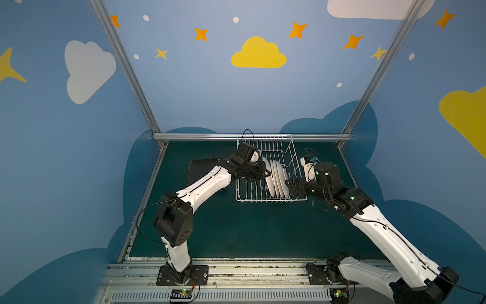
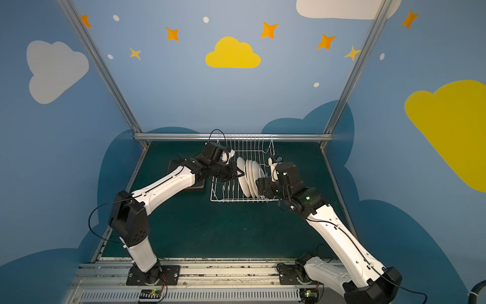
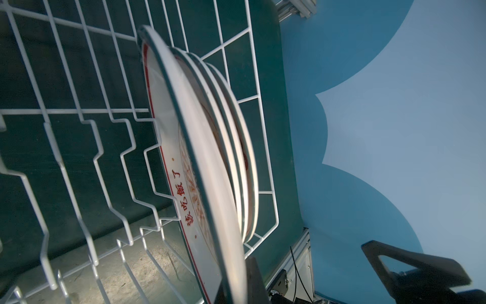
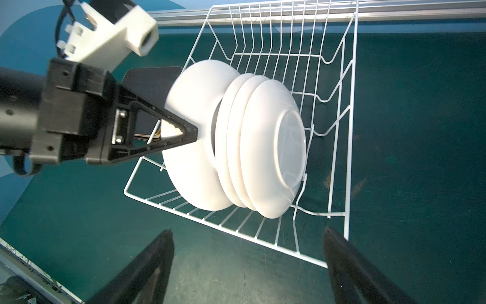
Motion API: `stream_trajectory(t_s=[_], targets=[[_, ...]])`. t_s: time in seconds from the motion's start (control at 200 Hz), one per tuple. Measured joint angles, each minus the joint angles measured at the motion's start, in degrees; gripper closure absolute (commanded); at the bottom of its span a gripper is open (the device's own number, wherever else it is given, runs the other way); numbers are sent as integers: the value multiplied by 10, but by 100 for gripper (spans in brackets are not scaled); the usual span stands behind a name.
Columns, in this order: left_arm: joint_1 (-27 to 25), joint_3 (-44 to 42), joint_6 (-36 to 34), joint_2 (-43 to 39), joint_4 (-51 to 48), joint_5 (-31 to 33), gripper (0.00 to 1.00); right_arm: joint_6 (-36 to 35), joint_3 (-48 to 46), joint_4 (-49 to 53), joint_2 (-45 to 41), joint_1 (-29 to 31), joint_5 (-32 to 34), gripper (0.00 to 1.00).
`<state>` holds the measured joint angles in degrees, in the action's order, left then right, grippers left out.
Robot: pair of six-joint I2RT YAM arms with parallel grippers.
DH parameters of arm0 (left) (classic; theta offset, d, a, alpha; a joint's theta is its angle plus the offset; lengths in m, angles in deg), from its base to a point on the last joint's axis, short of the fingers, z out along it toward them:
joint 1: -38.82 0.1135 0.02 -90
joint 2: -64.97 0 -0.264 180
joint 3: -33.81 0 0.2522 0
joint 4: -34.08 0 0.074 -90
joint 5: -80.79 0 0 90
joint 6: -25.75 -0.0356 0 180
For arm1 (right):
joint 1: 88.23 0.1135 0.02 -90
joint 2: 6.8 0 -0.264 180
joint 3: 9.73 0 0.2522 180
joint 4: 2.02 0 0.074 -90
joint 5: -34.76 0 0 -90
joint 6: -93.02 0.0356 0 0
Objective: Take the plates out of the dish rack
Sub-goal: 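Close the left gripper on the printed plate and tilt it out, then lift the printed plate with the left gripper while the right gripper rises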
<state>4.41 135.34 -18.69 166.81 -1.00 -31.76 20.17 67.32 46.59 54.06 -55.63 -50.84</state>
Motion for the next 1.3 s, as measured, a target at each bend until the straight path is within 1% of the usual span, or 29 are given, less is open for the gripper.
stream_trajectory(t_s=[0.461, 0.541, 0.921, 1.181, 1.302], targets=[[15, -13, 10, -53, -9, 2, 97, 9, 0, -4, 0, 0, -4, 12], [22, -18, 10, -61, -17, 14, 97, 11, 0, -4, 2, 0, -6, 12], [30, -32, 14, -78, -17, 11, 97, 17, 0, -3, 3, 0, -6, 12], [51, -32, 7, -108, -18, 24, 97, 23, 0, -3, 3, 0, -9, 12], [52, -31, -14, -112, -19, 26, 97, 33, 3, -3, 5, 0, -10, 12]])
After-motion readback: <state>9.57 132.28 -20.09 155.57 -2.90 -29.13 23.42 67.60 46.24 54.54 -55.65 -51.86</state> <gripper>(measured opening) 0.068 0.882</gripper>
